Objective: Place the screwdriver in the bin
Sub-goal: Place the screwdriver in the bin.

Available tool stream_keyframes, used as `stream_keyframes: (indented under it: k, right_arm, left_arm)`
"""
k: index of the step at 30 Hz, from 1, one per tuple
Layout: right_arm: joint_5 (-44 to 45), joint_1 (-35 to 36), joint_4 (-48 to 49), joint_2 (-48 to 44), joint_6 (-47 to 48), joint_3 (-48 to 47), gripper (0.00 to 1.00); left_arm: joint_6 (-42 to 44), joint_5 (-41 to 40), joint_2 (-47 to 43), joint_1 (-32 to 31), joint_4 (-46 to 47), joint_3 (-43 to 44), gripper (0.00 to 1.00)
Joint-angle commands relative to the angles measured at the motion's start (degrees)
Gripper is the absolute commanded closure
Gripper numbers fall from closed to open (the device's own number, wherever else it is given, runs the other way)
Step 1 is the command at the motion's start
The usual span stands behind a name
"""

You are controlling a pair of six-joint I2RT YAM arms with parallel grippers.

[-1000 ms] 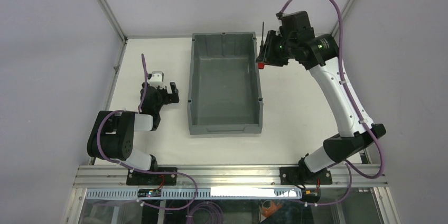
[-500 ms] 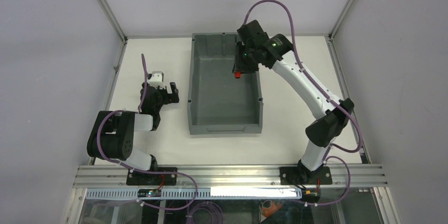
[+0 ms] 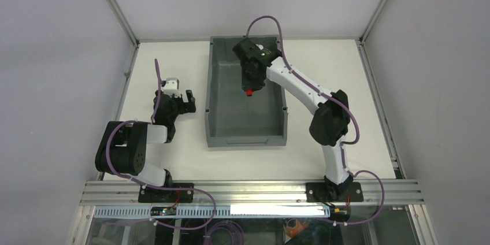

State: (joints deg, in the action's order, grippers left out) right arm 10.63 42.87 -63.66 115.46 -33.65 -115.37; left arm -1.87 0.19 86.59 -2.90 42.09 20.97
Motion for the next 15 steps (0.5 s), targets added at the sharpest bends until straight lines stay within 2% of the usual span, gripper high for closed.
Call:
stream_keyframes:
  k: [1, 15]
  right_arm:
    - [2.86, 0.54, 2.47, 2.98, -2.00, -3.56, 0.88]
    - [3.44, 0.63, 2.84, 14.52, -2.68, -6.37, 0.88]
  left_arm:
    - [1.34, 0.94, -0.31, 0.34, 3.79, 1.00, 0.01]
    - [1.34, 0.94, -0.28, 0.34, 3.79, 1.00, 0.01]
